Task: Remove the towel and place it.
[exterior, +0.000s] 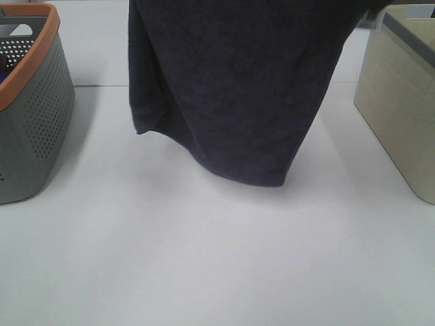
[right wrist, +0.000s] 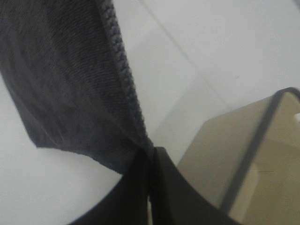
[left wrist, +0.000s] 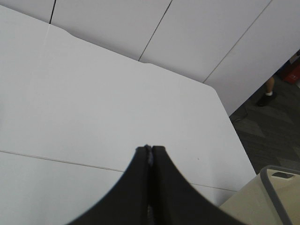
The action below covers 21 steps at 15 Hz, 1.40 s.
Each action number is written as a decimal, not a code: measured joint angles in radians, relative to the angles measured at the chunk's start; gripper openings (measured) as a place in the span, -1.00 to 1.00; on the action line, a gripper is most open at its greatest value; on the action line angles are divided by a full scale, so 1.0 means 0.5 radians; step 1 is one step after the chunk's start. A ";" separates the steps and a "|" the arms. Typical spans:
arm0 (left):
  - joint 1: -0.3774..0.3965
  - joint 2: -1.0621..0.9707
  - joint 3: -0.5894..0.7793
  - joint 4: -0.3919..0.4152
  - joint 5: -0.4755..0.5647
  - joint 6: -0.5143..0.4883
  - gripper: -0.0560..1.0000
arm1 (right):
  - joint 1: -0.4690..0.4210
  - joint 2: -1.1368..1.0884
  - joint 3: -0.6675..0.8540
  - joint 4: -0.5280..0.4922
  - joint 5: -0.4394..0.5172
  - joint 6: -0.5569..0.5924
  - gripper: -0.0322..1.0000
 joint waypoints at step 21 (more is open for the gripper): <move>0.392 0.694 0.074 2.340 -0.518 -2.520 -0.89 | -0.600 1.098 -0.708 0.242 -0.964 0.026 -0.89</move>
